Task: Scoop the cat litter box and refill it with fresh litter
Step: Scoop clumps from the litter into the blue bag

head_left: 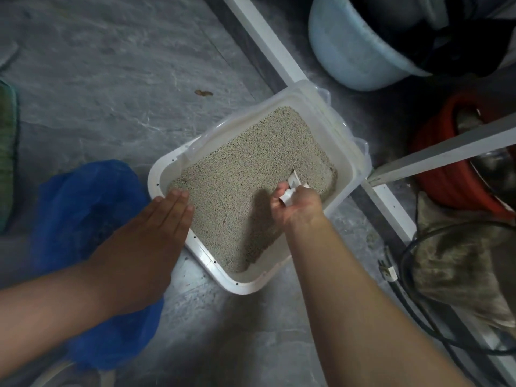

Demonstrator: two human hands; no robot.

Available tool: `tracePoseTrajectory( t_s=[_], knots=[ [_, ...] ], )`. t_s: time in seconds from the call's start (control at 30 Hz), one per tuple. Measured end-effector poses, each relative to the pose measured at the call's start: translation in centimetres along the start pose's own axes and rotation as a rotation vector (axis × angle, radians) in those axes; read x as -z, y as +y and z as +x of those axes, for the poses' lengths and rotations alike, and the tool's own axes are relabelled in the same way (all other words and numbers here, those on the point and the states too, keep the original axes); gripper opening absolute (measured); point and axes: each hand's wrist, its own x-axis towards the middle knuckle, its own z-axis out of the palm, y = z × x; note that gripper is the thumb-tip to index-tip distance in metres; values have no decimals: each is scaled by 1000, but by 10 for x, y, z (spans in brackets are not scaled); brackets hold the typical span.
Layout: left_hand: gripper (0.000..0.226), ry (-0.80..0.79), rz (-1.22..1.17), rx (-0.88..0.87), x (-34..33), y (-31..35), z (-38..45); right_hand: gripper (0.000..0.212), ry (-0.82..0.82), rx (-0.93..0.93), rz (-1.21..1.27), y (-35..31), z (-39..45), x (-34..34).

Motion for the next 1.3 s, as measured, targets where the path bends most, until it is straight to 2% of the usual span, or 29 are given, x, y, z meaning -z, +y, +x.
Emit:
tracePoseTrajectory(
  t_s=[0.37,0.57,0.63,0.67,0.73,0.77,0.8,0.87,0.9,0.93,0.97,1.0,1.17,1.3],
  knots=[
    [107,-79,-11,13,3,0,-1,33,52,-144,-29,-23,10,-18],
    [100,-87,-43,32,5,-1,-2,42,75,20,-238,-8,39,-19],
    [97,-79,-37,31,5,-2,-2,65,59,91,-460,-1,50,-24],
    [94,-72,-32,25,5,-2,-3,74,134,102,-572,-3,53,-24],
    [91,-60,-34,16,5,-3,-3,62,317,374,-1276,7,37,-18],
    [90,-53,-36,14,5,-3,-4,66,376,461,-1483,12,37,-19],
    [89,-45,-37,10,4,-4,-4,73,331,481,-1514,13,46,-18],
    [88,-37,-42,-2,4,-5,-5,74,268,412,-1253,16,57,-15],
    [89,-38,-44,-6,4,-5,-5,65,273,308,-1064,18,60,-17],
    [90,-40,-43,-8,4,-5,-4,55,182,271,-829,18,61,-13],
    [92,-45,-46,-7,5,-5,-4,51,112,253,-612,21,62,-10],
    [94,-53,-50,-5,6,-5,-3,52,120,237,-475,21,65,-8],
    [99,-81,-63,-6,5,-5,-2,45,337,330,-658,21,50,-9],
    [97,-82,-85,-10,2,-6,-2,53,301,284,-479,22,53,-10]
  ],
)
